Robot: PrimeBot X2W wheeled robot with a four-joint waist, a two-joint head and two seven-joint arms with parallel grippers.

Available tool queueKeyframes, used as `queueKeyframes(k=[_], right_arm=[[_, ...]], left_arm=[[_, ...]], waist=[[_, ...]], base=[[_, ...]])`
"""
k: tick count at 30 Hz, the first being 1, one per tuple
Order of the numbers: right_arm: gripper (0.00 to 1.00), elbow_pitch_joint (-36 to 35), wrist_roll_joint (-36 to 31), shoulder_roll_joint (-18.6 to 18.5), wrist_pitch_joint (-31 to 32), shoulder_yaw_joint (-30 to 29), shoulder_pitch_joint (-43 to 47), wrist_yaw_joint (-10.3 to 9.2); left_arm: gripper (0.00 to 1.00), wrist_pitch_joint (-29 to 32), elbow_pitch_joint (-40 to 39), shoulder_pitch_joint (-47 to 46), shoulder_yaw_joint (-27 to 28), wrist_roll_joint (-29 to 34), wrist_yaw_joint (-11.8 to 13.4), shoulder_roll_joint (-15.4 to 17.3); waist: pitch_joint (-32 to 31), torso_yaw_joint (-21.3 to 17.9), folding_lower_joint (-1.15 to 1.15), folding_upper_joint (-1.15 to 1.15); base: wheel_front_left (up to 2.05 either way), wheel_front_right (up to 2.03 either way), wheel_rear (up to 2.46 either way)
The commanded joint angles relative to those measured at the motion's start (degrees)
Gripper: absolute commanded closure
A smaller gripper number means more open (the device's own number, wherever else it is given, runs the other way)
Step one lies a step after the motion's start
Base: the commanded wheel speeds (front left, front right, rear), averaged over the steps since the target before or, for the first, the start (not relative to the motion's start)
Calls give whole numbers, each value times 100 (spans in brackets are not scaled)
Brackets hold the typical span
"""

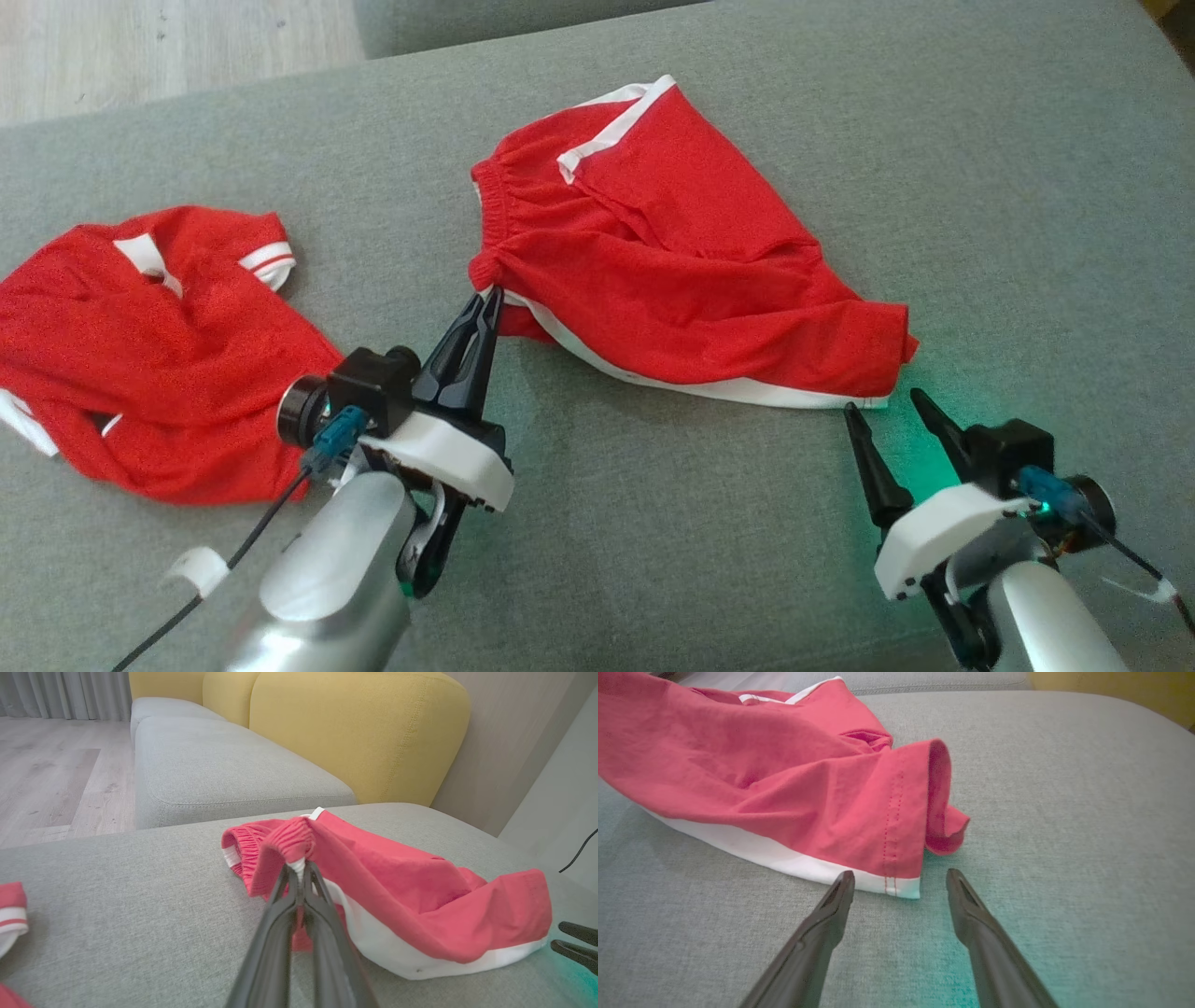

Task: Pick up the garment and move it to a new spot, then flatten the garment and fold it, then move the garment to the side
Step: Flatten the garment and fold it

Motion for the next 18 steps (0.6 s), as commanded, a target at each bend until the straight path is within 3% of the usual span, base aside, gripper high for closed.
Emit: queueKeyframes(k=[1, 18], right_arm=[[0, 6, -6, -13, -70, 181, -251, -4], [0, 797, 138, -62, -226, 386, -670, -4]], left_arm=[[100, 8, -191, -255, 140, -19, 13, 146], [100, 40, -224, -265, 38, -54, 64, 160]], waist=[[22, 32, 0, 0], [40, 110, 0, 0]], base=[[0, 0, 0], [0, 0, 0]])
